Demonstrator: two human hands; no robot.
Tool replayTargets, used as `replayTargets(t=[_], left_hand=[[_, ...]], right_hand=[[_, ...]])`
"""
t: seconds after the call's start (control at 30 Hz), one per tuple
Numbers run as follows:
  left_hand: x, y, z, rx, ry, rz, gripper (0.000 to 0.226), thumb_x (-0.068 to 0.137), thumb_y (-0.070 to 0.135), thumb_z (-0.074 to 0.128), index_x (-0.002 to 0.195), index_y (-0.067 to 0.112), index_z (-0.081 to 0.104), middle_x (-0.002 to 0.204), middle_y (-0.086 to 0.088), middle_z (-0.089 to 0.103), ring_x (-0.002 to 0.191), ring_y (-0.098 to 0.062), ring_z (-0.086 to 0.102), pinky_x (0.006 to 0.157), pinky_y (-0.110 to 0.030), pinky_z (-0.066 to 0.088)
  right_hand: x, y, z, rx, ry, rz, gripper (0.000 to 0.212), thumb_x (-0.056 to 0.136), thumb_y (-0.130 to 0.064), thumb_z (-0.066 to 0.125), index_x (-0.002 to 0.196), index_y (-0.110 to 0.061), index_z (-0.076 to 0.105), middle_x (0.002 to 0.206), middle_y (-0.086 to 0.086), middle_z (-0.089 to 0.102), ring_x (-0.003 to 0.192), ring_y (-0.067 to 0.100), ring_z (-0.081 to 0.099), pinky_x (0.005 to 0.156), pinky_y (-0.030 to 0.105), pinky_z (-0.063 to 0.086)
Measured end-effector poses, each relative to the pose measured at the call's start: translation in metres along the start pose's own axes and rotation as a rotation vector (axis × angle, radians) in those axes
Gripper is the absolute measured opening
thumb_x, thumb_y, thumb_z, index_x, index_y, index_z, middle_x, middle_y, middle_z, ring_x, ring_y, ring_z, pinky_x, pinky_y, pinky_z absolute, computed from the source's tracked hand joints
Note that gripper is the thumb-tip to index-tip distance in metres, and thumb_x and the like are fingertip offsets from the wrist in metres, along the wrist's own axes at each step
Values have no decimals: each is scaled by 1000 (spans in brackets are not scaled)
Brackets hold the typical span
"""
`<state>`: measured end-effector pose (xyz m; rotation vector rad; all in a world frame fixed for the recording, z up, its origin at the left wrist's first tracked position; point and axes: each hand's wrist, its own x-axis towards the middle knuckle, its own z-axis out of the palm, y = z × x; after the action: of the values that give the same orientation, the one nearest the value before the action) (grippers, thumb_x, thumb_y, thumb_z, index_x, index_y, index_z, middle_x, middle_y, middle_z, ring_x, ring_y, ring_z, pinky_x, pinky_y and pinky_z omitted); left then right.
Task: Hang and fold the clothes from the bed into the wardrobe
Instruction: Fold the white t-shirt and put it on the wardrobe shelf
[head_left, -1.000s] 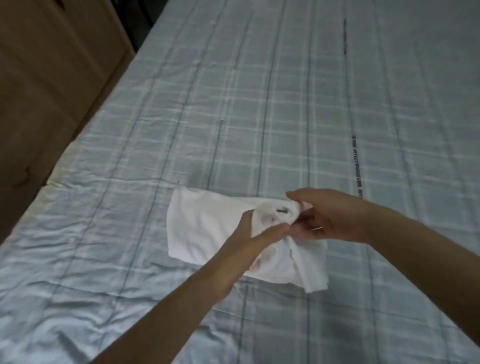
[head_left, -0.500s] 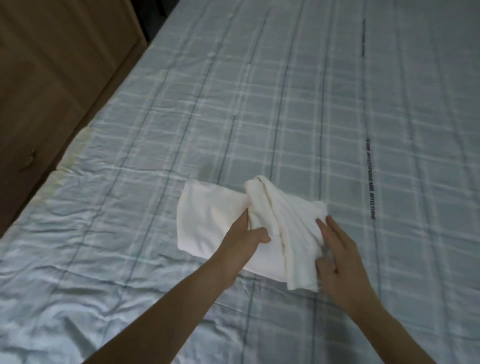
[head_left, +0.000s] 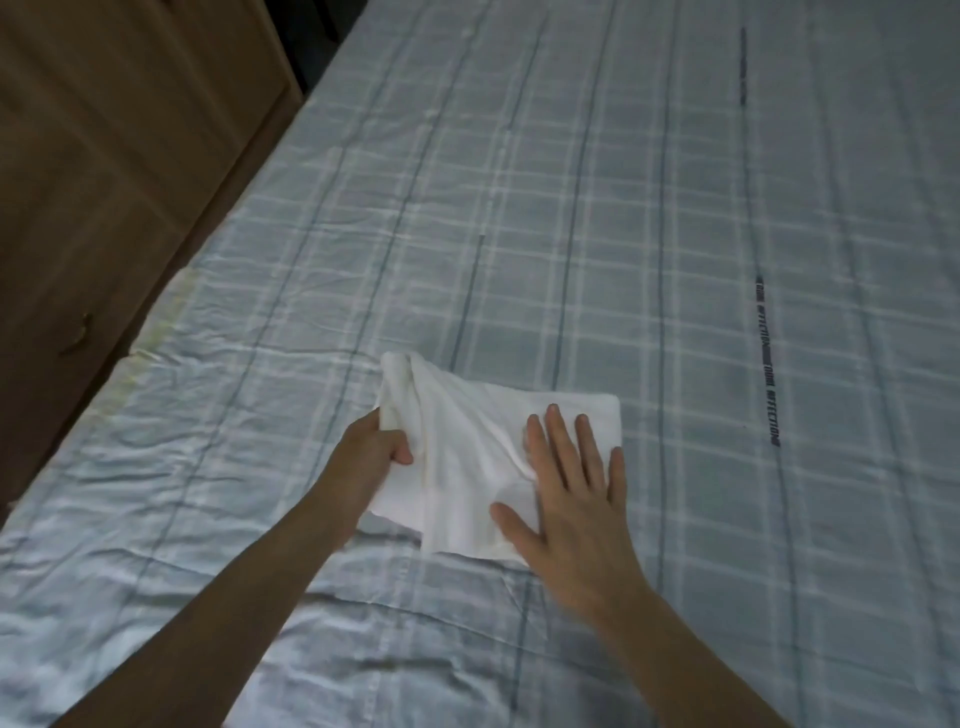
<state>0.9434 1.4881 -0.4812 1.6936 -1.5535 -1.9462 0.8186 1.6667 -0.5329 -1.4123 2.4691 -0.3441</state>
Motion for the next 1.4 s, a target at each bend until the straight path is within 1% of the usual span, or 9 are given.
replayTargets(t=[0.17,0.3,0.47,0.63,0.77,0.93,1.1,1.27,1.4], left_hand=[[10,-14,-6,86,89,74,53,52,17,49,104,21,62,98,-2,67,98,-31,61,74,-33,45],[7,-23,2,569,398,735,61,74,25,51,134,11,45,136,-6,46,124,-19,41,104,-30,28],[5,-28,33,1016,53,1203,51,94,23,52,143,13,44,159,-10,25,148,-24,21,118,-46,21],[15,-50,14,1388,-251,1429,62,98,48,49,148,14,39,160,-8,23,149,-23,18,120,-45,18],[24,-64,-15,1666,-280,1438,62,100,43,43,152,13,30,161,-6,23,149,-20,18,120,-41,15],[10,-53,-15,1486,-238,1572,39,107,29,37,136,12,57,145,-6,50,137,-18,43,112,-38,34],[-2,-19,-39,1493,-209,1708,38,102,10,38,134,16,58,142,0,55,136,-22,45,107,-40,39],[10,-49,-50,1640,-261,1465,40,98,20,40,131,25,62,133,8,62,123,-20,59,107,-37,36],[-2,-33,-15,1530,-184,1302,32,90,42,49,98,22,72,98,6,72,100,-22,66,111,-42,32]], right_hand=[[9,-9,19,-82,-1,29,80,89,-68,30,153,-22,19,162,0,8,149,26,1,115,60,8],[12,-18,22,-71,17,56,79,88,-64,34,153,-21,21,161,2,10,149,27,3,114,61,6],[20,-9,-1,174,233,118,66,88,-37,29,151,-19,25,161,0,15,148,17,11,118,48,8],[25,25,11,143,95,176,62,92,-42,17,151,-25,24,160,-3,12,148,18,7,117,53,16],[29,36,8,171,84,132,63,94,-48,12,150,-23,28,159,-1,18,148,19,13,118,48,18],[26,37,8,220,80,169,63,95,-51,8,150,-28,25,160,-6,16,148,12,8,119,44,13],[30,38,12,268,83,259,66,92,-56,11,150,-29,26,158,-7,21,146,10,13,119,46,14],[32,29,9,98,10,253,69,90,-57,9,152,-28,16,161,-4,13,148,16,8,119,49,4],[32,17,-2,-22,79,176,63,93,-40,24,152,-18,20,161,5,11,148,24,11,117,51,9]])
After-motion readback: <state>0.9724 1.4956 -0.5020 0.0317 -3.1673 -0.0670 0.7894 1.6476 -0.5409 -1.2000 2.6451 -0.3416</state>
